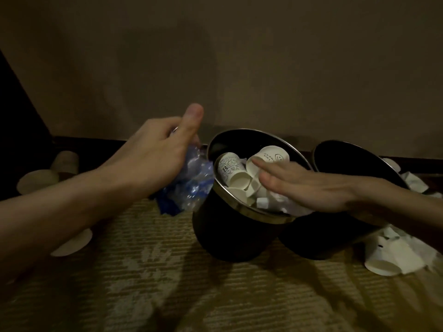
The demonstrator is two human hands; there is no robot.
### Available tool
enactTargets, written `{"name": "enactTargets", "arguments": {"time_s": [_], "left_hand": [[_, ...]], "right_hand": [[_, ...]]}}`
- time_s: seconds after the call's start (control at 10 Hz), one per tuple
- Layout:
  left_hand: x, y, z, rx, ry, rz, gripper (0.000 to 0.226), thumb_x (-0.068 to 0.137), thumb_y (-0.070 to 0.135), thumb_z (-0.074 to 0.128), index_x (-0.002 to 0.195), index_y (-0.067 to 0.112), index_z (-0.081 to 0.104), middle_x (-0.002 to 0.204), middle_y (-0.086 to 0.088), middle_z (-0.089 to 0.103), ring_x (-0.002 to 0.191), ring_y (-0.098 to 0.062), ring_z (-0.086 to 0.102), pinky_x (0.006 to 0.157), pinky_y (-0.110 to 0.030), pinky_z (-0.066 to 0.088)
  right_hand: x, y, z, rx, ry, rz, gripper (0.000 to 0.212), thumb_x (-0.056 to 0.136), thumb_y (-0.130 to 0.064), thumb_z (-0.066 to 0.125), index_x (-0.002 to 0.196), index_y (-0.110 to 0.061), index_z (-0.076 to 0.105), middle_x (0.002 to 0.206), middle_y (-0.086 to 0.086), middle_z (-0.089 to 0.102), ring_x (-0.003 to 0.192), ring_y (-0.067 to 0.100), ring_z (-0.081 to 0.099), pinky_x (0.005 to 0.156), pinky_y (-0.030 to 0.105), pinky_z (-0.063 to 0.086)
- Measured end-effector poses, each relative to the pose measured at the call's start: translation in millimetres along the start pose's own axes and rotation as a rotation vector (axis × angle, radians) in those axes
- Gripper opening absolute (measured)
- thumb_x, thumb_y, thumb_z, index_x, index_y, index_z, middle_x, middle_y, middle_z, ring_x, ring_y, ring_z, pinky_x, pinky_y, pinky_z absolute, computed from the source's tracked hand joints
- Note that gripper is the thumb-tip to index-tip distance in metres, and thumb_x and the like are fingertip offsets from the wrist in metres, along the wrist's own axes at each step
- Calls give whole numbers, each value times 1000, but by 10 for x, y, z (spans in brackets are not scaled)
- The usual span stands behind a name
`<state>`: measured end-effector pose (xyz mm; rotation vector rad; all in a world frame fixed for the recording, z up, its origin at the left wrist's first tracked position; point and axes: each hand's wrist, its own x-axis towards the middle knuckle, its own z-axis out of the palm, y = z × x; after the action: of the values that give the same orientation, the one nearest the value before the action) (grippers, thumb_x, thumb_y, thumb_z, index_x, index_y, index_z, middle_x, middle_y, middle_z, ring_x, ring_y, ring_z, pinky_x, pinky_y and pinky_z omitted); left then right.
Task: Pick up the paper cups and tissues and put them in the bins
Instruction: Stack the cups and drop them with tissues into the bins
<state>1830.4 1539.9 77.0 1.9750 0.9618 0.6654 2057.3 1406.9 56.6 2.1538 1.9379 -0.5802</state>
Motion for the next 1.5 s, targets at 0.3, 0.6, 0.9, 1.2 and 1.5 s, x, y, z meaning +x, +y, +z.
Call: {"name": "enactTargets", "arguments": {"time_s": [0.3,0.6,0.9,1.2,1.5], "left_hand": [[750,310,684,-162,-37,73,34,99,60,19,106,34,40,106,6,47,89,-5,49,67,-24,37],[808,-193,904,-48,-311,165,18,98,28,53,110,32,40,108,14,51,100,1,54,73,-15,44],[734,-213,865,448,-435,221,12,85,42,69,93,38,62,102,9,63,97,-11,60,83,-40,54],[501,109,298,451,-421,306,24,96,43,51,107,32,70,143,4,47,129,-11,44,105,-38,41],[-300,-365,-1001,783,-349,40,31,83,61,46,72,37,62,65,10,61,60,0,58,49,-27,42]], "right_hand": [[310,-43,-617,625,535,-72,55,83,-52,65,131,-29,49,113,-6,62,100,5,63,83,25,54],[536,217,-317,355,444,28,41,79,-40,77,113,-22,64,108,-4,69,96,6,64,87,29,54],[590,271,-250,290,208,70,27,98,-36,52,101,-20,73,75,1,71,57,-3,60,53,9,45],[76,-135,-588,358,642,-22,22,97,-41,49,86,-32,66,83,-15,66,82,-6,60,67,9,46],[127,-1388,421,645,532,-373,4,90,-34,63,89,-31,65,81,-15,63,79,1,61,63,14,45]]}}
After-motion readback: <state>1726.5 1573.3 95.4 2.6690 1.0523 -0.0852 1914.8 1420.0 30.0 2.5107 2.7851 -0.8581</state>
